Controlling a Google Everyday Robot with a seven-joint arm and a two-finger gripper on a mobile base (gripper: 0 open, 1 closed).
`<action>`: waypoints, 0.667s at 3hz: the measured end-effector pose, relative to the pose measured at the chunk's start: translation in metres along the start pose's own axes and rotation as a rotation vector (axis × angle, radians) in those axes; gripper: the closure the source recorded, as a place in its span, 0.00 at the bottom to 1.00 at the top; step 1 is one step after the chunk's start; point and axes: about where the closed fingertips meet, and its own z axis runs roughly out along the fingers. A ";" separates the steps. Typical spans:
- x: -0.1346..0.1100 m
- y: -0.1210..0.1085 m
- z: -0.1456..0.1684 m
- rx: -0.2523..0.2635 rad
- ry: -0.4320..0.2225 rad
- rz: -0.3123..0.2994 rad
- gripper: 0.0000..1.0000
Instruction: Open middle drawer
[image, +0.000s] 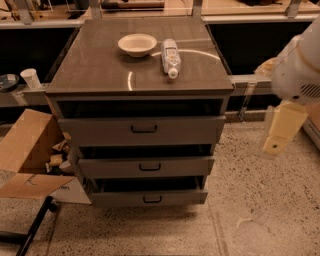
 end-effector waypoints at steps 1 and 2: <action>0.000 0.026 0.132 -0.146 -0.040 -0.113 0.00; 0.003 0.052 0.219 -0.268 -0.059 -0.172 0.00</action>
Offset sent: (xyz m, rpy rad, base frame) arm 0.0159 0.0635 -0.3079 0.0695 0.3082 0.3423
